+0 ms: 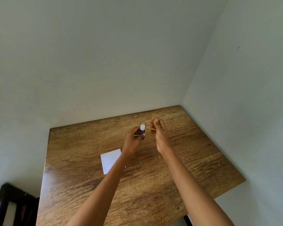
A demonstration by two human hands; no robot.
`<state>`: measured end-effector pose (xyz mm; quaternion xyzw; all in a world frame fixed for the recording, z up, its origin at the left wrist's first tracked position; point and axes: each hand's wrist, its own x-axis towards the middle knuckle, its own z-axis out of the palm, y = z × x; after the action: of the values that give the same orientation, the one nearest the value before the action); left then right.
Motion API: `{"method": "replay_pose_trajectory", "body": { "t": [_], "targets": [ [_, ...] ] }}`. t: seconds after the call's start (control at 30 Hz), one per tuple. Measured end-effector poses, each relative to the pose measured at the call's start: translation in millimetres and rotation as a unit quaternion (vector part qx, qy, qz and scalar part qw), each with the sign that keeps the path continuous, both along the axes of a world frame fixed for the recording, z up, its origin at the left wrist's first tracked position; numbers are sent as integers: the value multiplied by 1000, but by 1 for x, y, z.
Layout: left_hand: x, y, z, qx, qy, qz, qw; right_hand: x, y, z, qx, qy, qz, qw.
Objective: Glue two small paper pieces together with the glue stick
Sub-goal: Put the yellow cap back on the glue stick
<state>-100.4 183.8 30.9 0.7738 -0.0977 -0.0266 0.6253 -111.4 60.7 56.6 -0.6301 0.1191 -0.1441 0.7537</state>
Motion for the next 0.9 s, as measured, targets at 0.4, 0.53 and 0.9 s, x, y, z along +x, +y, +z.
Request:
{"method": "replay_pose_trajectory", "body": {
  "t": [0.4, 0.53, 0.9],
  "targets": [
    [31, 12, 37, -24, -10, 56, 998, 9, 9, 20, -308, 79, 188, 929],
    [34, 17, 46, -27, 3, -3, 1000, 13, 14, 20, -347, 76, 187, 916],
    [22, -6, 45, -11, -44, 146, 988, 9, 45, 2, -443, 30, -46, 895]
  ]
}}
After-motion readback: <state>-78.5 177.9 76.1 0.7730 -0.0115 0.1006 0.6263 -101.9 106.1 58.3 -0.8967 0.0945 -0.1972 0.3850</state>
